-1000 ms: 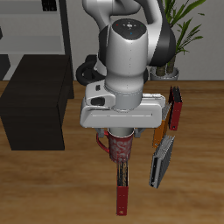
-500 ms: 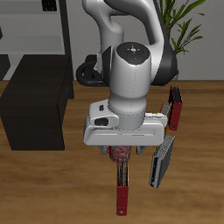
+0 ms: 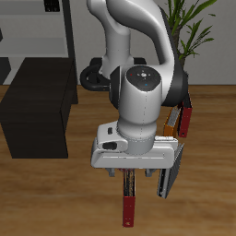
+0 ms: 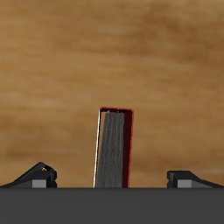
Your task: Place the right red book upright on top of the shelf
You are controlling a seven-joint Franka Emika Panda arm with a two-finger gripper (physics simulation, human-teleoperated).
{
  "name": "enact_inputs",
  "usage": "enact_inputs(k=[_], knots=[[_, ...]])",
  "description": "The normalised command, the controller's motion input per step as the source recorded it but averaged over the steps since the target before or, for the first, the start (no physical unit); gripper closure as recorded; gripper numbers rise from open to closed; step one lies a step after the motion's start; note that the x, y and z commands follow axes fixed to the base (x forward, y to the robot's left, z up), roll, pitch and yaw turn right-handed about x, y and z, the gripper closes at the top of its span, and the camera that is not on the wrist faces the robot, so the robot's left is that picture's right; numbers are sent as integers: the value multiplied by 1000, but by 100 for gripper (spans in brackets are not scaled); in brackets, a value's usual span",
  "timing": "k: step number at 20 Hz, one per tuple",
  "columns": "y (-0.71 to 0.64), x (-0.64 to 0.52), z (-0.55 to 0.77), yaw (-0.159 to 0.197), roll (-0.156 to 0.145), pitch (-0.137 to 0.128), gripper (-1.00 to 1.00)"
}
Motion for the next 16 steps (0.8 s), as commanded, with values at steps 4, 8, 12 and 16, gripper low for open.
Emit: enact_inputs(k=[4, 8, 12, 16], knots=[[-16, 61, -330, 4, -6, 25, -100], [-97, 40, -349, -34, -21, 42, -100], [10, 21, -246, -5, 19, 38, -100], [19, -14, -204, -16, 4, 23, 100]])
